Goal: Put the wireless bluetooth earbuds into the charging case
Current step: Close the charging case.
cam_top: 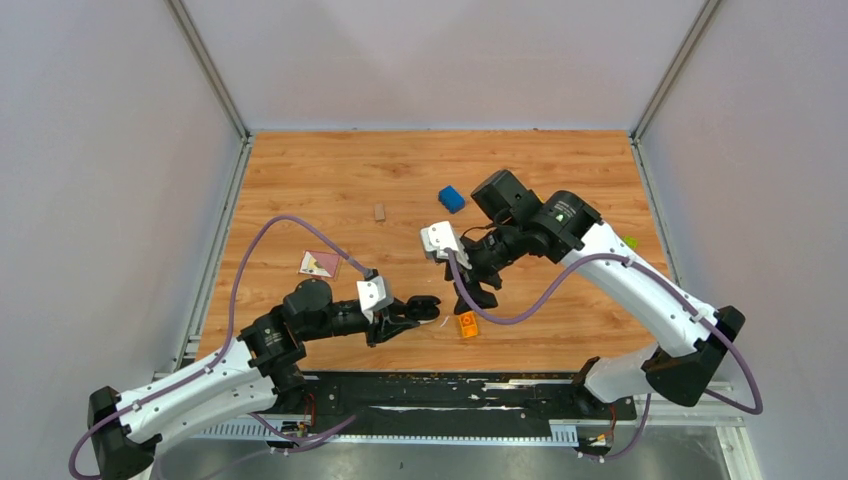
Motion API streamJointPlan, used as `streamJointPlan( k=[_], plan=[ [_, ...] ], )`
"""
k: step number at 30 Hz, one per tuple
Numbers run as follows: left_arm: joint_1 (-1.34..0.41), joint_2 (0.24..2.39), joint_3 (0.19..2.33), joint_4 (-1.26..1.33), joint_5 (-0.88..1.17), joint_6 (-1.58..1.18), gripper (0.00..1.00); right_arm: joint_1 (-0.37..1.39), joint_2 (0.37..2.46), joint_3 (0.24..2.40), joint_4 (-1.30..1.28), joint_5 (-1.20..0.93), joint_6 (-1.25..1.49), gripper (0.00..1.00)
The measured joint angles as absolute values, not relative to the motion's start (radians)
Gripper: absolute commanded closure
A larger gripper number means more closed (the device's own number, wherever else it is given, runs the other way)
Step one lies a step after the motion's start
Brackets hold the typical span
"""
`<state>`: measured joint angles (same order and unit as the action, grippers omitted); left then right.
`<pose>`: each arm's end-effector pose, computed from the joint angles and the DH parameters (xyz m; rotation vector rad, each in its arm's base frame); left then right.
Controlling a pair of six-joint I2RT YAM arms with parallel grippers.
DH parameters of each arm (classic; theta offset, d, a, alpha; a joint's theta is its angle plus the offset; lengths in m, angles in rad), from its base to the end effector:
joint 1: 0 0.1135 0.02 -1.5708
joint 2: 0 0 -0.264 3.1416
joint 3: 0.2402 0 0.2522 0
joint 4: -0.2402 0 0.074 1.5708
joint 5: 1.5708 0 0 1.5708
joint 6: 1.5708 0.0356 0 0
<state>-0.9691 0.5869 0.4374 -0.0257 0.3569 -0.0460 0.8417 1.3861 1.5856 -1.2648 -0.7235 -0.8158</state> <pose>0.0786 -0.1365 0.2638 1.0654 1.5190 -1.0368 0.1480 0.2010 0.3923 -2.0015 1.5047 0.9513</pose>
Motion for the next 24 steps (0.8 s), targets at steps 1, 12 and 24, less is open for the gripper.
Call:
streamJointPlan(
  k=[1, 12, 24],
  plan=[
    [-0.969, 0.588, 0.437, -0.026, 0.357, -0.046, 1.0, 0.838, 1.388, 1.569, -1.245, -0.718, -0.808, 0.32],
    [-0.969, 0.583, 0.437, -0.024, 0.336, -0.063, 1.0, 0.834, 1.493, 1.533, -1.174, -0.774, -0.759, 0.01],
    [-0.975, 0.613, 0.437, 0.024, 0.209, -0.158, 1.0, 0.838, 1.393, 1.432, -1.187, -0.839, -0.794, 0.01]
  ],
)
